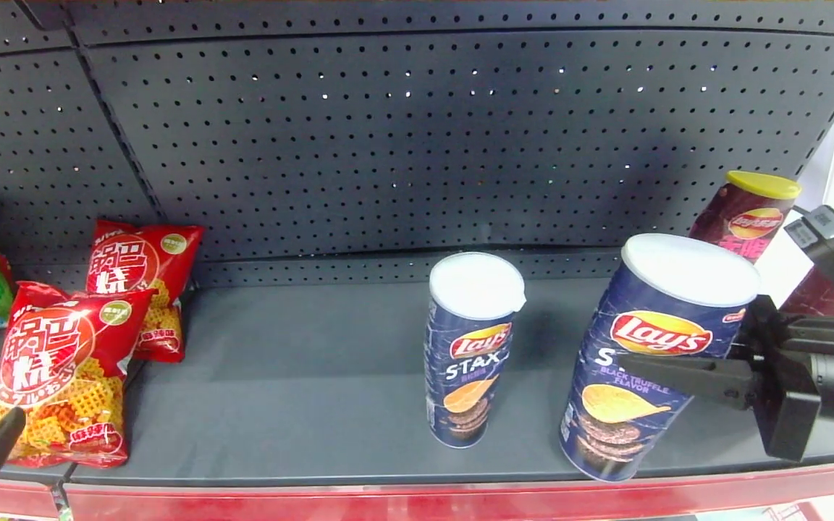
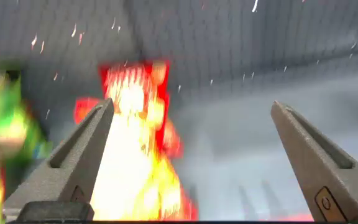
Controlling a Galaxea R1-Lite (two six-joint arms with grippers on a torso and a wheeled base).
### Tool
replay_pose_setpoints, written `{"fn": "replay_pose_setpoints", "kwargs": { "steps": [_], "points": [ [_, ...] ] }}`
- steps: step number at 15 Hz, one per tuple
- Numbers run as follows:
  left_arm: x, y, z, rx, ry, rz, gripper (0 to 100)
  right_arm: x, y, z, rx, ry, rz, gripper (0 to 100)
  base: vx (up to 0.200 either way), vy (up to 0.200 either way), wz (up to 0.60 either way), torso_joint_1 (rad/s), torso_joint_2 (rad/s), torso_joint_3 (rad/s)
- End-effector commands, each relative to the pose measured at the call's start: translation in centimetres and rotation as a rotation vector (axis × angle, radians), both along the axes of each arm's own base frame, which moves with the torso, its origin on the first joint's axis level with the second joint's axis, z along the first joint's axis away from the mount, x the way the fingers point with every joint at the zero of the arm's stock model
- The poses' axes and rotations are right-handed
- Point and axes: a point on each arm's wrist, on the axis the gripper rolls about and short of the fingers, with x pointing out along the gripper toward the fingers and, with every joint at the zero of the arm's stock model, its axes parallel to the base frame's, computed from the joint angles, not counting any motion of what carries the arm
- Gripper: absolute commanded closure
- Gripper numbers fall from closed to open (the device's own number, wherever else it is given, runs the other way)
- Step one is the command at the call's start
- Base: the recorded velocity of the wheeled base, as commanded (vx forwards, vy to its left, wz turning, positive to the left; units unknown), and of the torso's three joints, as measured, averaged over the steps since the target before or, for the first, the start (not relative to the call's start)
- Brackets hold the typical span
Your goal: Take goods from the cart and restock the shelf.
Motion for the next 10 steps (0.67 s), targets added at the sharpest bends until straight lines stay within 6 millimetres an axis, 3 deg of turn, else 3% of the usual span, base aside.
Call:
{"fn": "replay_pose_setpoints", "kwargs": {
  "steps": [1, 3, 5, 10],
  "points": [
    [-4.7, -0.2, -6.1, 0.008, -0.009, 0.040, 0, 0.5, 0.2, -0.1, -0.003, 0.004, 0.002, 100, 0.000, 0.000, 0.00, 0.000, 0.00, 0.000],
    [-4.5, -0.2, -6.4, 0.004, 0.018, 0.032, 0, 0.6, 0.3, 0.1, -0.001, 0.001, 0.001, 100, 0.000, 0.000, 0.00, 0.000, 0.00, 0.000],
    [-4.3, -0.2, -8.4, -0.011, 0.179, 0.038, 0, 0.7, 0.3, 0.2, 0.002, -0.005, 0.001, 100, 0.000, 0.000, 0.00, 0.000, 0.00, 0.000],
    [-4.3, -0.2, -8.3, -0.053, 0.177, 0.058, 0, 0.6, 0.2, 0.7, 0.017, -0.015, -0.005, 100, 0.000, 0.000, 0.00, 0.000, 0.00, 0.000]
  ]
}}
